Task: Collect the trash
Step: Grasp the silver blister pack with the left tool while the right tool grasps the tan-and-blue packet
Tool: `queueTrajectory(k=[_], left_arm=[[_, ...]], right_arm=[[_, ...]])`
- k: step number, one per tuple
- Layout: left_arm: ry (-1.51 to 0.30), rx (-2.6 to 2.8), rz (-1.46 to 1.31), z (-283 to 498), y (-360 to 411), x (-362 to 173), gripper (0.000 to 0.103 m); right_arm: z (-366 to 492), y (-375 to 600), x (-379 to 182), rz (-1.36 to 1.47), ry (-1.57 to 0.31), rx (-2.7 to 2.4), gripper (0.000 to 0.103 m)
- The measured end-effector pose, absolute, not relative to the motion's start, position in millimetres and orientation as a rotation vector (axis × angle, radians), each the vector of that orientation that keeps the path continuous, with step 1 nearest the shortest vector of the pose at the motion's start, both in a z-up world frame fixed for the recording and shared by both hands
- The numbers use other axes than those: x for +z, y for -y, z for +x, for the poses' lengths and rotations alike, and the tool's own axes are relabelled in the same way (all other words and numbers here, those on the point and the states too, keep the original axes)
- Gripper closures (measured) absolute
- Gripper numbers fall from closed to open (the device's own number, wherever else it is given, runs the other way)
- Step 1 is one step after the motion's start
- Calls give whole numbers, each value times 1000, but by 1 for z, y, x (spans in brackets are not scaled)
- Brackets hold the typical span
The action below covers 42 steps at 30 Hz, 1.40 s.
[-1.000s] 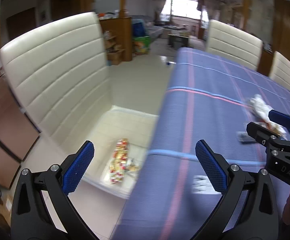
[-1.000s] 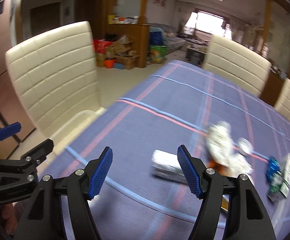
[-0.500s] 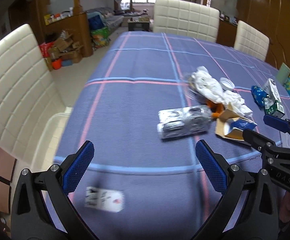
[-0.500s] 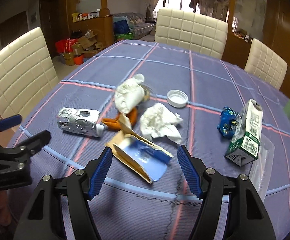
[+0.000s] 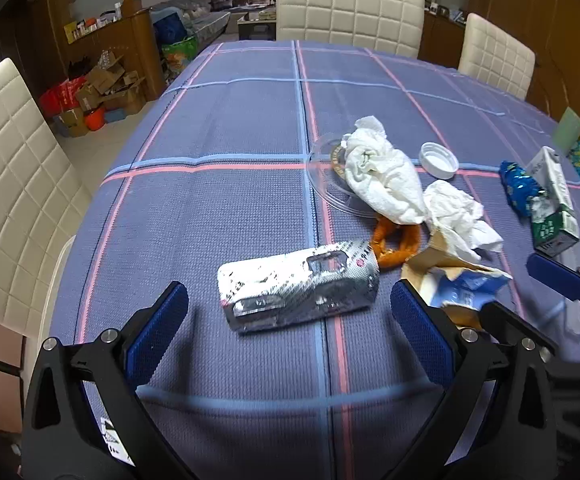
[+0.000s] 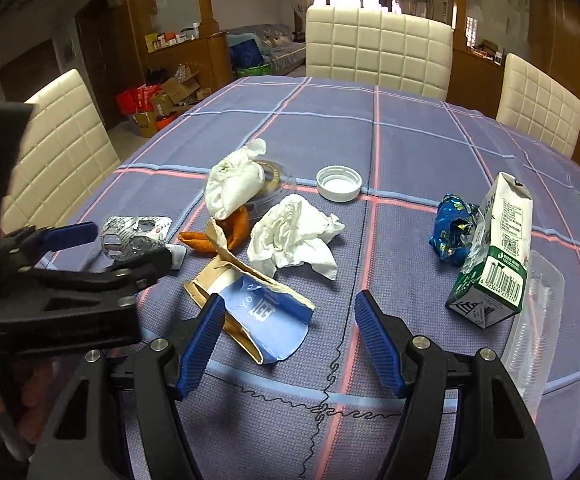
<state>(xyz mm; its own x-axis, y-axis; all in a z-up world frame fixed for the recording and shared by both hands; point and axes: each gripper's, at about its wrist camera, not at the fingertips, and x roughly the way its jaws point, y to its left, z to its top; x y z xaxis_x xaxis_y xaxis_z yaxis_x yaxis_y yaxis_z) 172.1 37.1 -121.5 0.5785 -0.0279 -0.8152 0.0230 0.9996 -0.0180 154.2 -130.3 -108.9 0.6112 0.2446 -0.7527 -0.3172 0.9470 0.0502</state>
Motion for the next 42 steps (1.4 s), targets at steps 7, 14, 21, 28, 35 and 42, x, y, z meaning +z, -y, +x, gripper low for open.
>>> queueTrajectory(k=[7, 14, 21, 28, 35, 42], left_arm=[[-978, -3, -19, 179, -47, -129, 3], [-987, -7, -35, 185, -56, -134, 3], [-976, -15, -37, 183, -56, -134, 3], [-961, -21, -48, 178, -58, -131, 13], [-949, -41, -32, 174, -54, -128, 28], [-911, -31, -25, 167, -57, -119, 28]], right_arm=[[158, 123, -116, -113, -868, 357, 37], [166, 112, -124, -141, -892, 405, 34], [162, 103, -127, -186, -873, 428, 38], [158, 106, -125, -168, -856, 450, 62], [155, 106, -123, -168, -838, 450, 64], [153, 108, -121, -156, -832, 454, 65]])
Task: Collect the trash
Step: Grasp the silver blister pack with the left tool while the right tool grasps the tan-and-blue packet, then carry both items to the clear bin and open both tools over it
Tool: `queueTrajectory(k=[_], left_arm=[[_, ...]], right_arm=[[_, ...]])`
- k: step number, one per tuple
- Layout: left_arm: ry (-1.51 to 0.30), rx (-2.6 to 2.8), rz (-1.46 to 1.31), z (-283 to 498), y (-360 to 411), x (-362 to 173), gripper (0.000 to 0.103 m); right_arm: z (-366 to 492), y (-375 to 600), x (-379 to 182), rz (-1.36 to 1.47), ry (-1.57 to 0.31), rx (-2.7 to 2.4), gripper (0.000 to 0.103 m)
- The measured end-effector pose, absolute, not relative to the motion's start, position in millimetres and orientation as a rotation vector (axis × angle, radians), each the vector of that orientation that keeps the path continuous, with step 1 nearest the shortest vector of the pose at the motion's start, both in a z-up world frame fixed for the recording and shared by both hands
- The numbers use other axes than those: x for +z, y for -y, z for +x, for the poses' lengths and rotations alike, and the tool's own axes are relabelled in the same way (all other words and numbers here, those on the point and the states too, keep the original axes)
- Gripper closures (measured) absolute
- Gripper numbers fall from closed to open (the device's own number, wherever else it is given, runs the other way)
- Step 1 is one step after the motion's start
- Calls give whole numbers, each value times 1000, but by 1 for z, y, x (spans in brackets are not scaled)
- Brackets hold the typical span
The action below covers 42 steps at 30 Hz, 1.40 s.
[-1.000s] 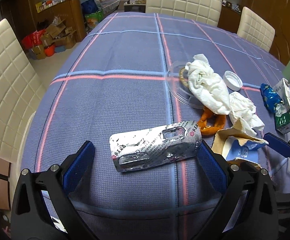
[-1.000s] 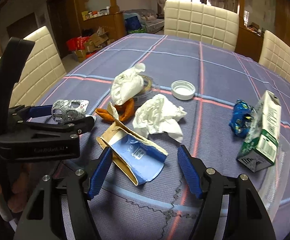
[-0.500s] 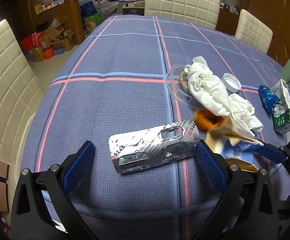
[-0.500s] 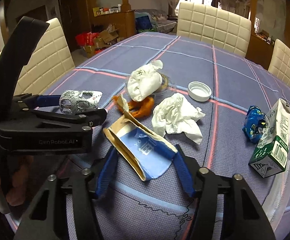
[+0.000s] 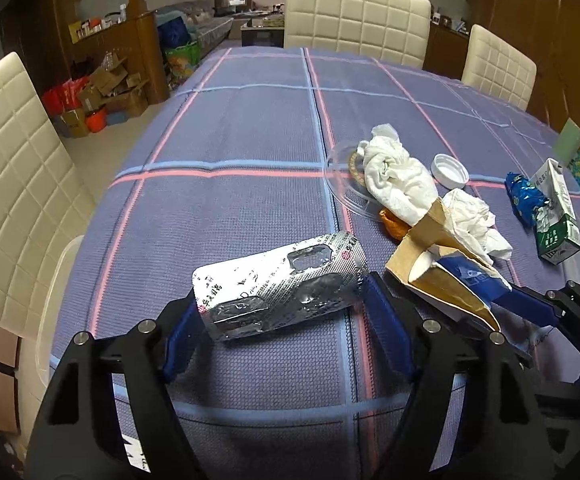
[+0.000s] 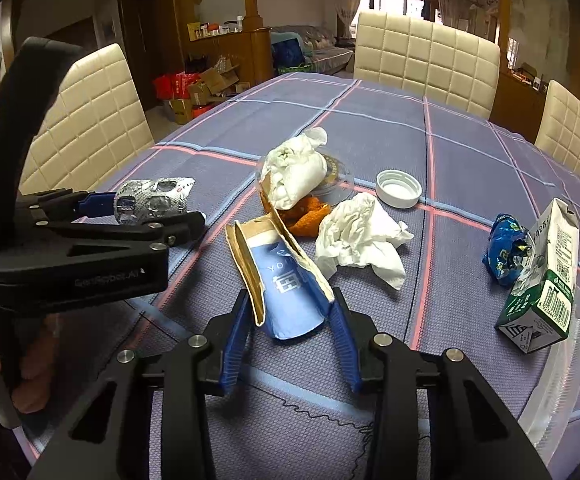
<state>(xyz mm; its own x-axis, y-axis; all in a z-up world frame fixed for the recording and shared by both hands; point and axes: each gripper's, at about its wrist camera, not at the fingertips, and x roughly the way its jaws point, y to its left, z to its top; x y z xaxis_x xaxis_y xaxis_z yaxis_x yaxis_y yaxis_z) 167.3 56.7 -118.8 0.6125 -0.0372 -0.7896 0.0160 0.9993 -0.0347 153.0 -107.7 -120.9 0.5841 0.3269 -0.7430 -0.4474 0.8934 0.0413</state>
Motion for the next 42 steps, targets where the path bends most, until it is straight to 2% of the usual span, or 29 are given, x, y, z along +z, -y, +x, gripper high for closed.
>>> queueTrajectory(k=[25, 42], left_arm=[[-812, 1, -6, 107, -81, -88, 28], [-740, 104, -62, 62, -151, -77, 28]], right_arm=[[112, 81, -83, -234, -736, 476, 67], [92, 3, -65, -372, -672, 549, 67]])
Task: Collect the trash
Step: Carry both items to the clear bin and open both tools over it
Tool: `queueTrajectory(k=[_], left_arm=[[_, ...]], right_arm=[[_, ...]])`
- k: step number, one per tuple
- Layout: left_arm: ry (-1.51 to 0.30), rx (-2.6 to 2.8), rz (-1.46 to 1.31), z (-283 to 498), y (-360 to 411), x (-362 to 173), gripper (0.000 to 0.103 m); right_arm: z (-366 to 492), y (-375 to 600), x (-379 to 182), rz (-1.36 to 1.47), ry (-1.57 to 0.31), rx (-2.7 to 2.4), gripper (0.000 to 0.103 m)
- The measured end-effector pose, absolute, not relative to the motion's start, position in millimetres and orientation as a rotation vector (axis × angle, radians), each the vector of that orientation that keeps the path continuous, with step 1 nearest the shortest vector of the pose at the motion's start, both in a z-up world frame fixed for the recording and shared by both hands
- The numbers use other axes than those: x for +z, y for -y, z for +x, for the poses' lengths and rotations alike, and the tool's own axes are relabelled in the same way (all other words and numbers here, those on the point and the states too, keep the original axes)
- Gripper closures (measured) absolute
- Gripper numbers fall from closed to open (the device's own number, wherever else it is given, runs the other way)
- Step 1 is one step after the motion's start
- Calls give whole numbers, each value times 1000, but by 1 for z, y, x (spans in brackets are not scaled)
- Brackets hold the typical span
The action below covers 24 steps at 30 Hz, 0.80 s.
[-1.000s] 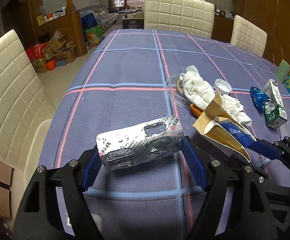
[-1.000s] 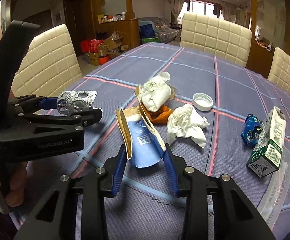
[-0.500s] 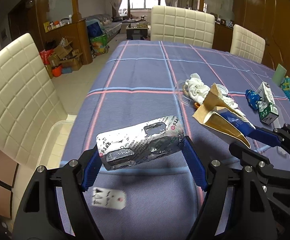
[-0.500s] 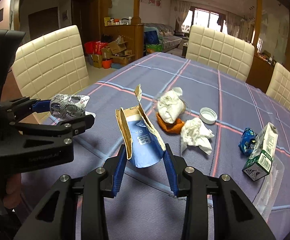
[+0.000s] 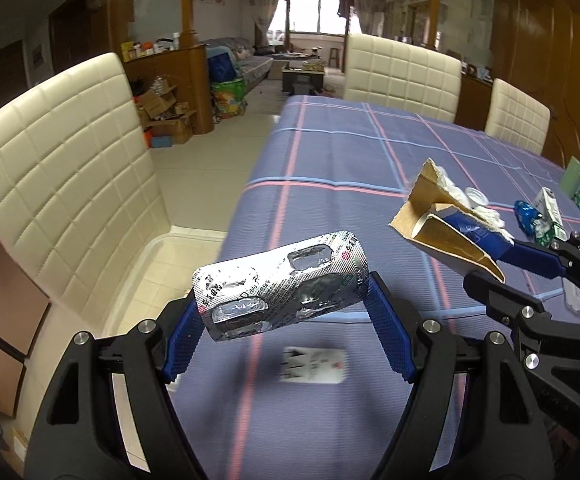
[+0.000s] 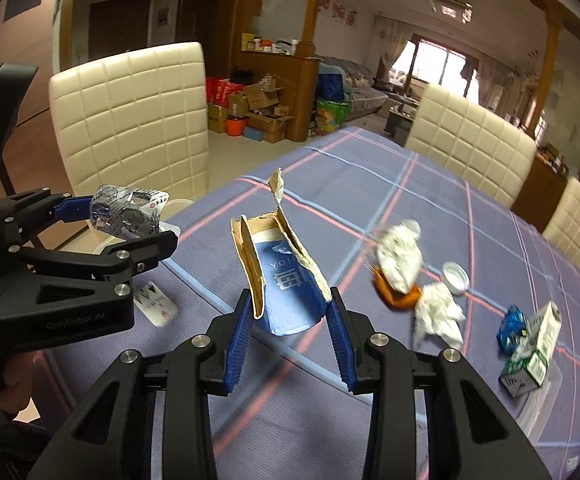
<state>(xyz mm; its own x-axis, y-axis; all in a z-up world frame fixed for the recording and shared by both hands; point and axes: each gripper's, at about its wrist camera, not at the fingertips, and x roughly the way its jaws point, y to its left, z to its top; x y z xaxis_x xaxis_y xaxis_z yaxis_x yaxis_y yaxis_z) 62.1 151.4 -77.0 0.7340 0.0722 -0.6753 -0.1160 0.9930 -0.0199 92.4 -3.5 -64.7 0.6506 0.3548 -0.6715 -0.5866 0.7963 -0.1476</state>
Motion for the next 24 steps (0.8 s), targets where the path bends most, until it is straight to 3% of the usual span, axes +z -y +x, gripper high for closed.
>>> queueTrajectory(k=[24], left_arm=[[-790, 359, -141, 66, -299, -111, 28]], right_arm=[[129, -138, -79, -527, -645, 693, 67]])
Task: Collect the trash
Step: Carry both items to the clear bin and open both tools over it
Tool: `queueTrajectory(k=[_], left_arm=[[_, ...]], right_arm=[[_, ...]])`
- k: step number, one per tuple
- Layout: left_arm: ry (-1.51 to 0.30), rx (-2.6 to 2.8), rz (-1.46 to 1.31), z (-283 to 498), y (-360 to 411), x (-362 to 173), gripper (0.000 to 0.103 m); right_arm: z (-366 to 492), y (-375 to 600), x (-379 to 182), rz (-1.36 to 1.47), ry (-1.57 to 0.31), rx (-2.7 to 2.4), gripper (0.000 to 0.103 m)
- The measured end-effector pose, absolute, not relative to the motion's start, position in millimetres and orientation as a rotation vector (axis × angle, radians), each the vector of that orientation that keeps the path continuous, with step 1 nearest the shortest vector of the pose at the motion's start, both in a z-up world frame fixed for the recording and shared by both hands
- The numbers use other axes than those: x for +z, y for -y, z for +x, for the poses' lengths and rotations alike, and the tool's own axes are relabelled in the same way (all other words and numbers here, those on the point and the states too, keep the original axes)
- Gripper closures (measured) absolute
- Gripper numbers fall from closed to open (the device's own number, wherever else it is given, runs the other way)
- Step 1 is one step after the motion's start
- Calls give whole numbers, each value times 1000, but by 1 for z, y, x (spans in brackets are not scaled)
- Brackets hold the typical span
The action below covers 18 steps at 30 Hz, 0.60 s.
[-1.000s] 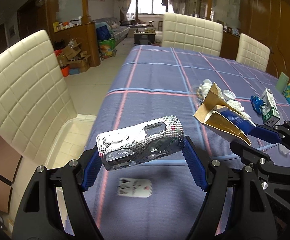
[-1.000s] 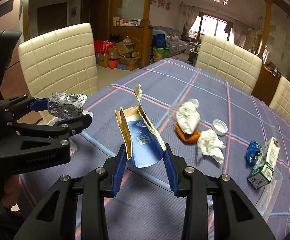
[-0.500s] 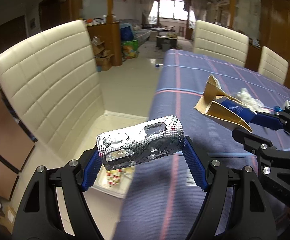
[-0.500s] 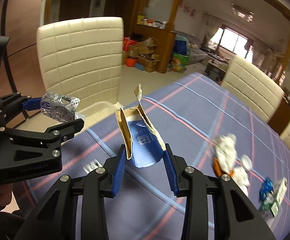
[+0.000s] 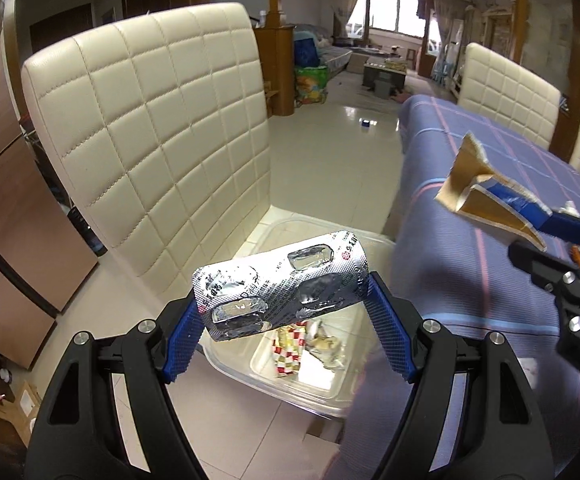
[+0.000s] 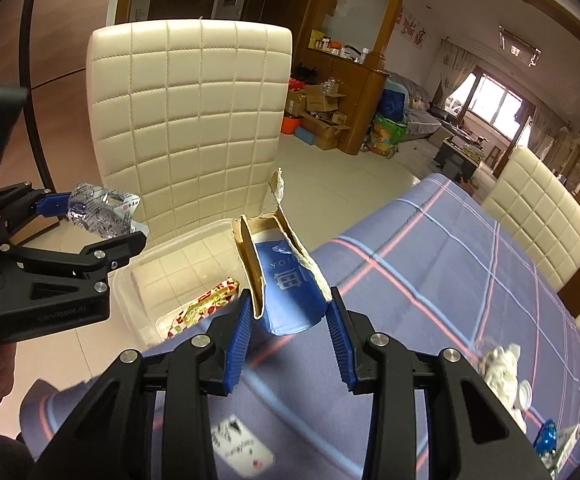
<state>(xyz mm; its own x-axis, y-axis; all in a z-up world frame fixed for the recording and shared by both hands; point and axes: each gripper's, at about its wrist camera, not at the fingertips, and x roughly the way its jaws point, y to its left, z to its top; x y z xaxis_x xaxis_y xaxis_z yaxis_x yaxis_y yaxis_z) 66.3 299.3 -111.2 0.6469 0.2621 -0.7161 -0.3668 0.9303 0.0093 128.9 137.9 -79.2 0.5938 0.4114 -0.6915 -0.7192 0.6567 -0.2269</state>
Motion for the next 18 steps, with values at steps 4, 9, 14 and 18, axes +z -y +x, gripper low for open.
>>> queueTrajectory(k=[4, 9, 14, 18], left_arm=[[-813, 347, -161, 80, -310, -119, 28], [-824, 339, -180, 93, -314, -126, 26], [-826, 333, -195, 94, -313, -134, 4], [-839, 354, -184, 91, -315, -139, 4]], right_arm=[[141, -141, -79, -500, -655, 681, 67], [152, -137, -86, -479, -684, 669, 67], [158, -138, -91, -485, -702, 665, 67], [158, -146, -94, -496, -708, 685, 67]])
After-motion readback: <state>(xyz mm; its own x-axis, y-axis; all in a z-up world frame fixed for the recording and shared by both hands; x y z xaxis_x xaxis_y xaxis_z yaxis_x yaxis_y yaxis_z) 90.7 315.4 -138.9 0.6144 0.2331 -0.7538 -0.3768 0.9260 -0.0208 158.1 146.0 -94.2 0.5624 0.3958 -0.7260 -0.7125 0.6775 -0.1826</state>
